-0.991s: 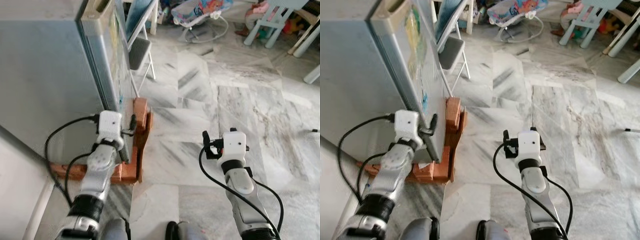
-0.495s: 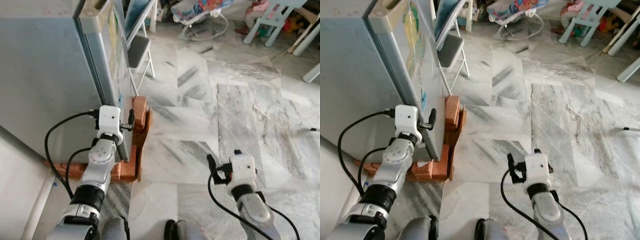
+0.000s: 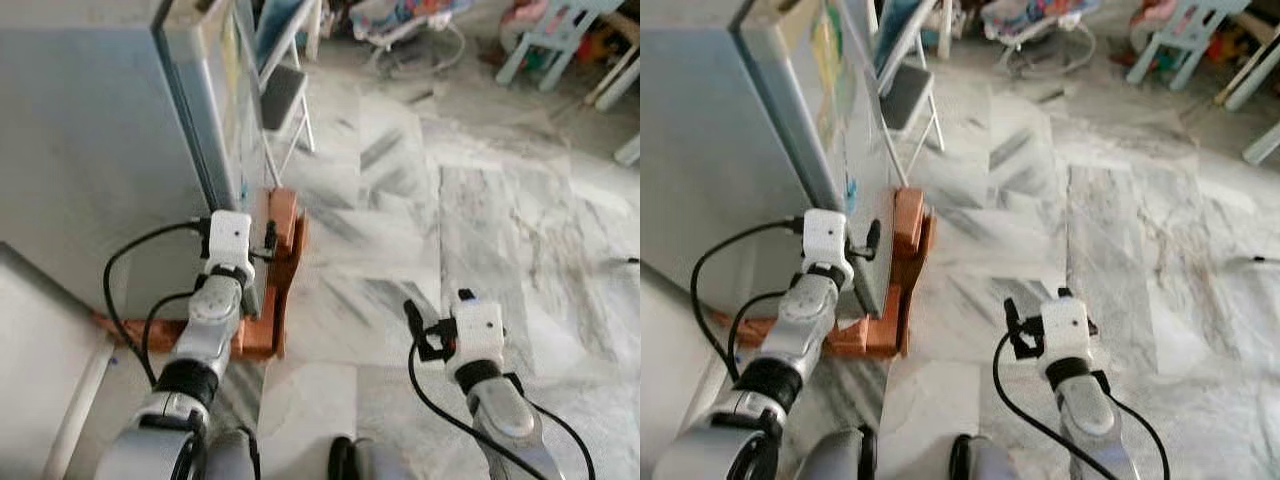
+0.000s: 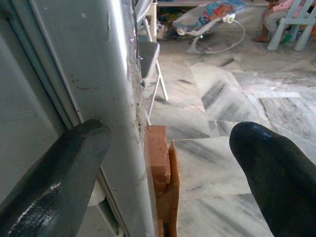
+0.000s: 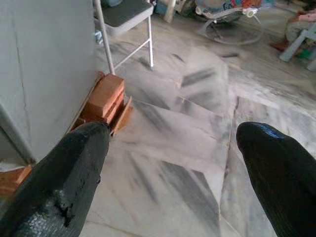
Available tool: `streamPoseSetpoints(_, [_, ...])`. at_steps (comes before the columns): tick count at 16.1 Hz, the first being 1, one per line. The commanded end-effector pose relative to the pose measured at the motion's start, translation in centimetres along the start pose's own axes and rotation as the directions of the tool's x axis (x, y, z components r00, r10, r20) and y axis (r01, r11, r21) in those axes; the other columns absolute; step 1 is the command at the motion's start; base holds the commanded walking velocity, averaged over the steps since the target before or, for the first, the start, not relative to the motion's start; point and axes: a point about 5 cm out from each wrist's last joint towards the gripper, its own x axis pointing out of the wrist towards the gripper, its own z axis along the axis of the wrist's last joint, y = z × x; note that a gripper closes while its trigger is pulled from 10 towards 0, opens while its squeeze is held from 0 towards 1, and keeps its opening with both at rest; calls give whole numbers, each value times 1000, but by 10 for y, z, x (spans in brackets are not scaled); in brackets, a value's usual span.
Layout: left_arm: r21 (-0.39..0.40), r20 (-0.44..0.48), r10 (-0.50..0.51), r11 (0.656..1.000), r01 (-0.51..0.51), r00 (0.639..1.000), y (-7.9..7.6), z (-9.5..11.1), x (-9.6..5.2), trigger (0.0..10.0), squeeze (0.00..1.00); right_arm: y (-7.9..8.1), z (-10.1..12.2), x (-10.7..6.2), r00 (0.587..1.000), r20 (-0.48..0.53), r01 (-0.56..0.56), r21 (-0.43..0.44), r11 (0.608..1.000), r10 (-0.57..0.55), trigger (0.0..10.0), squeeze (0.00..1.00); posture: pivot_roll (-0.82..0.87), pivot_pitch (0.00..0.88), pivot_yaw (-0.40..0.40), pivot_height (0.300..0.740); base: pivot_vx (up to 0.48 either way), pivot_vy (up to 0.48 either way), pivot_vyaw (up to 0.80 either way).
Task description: Restocking fridge
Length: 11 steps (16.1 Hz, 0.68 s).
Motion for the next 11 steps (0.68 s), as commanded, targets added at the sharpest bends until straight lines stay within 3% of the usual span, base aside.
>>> streamPoseSetpoints(1, [12,31,30,999,-31,999,7,11,6,10000,0,-5,-3,-4,1000,-20,10,-9,1000,-10,10000,0,41,162,-74,740,0,0,0])
streamPoseSetpoints(5, [64,-3,49,997,-49,999,11,4,6,10000,0,-4,-2,-3,1000,-20,10,-8,1000,-10,10000,0,43,162,-71,740,0,0,0])
streamPoseSetpoints(8, [25,-14,66,998,-65,998,10,0,4,10000,0,-3,-1,-2,1000,-18,7,-5,1000,-7,10000,0,45,164,-71,740,0,0,0])
streamPoseSetpoints(11, [11,31,59,998,-60,998,7,12,10,10000,0,-2,-4,-4,1000,-28,2,-2,1000,-2,10000,0,46,165,-70,740,0,0,0])
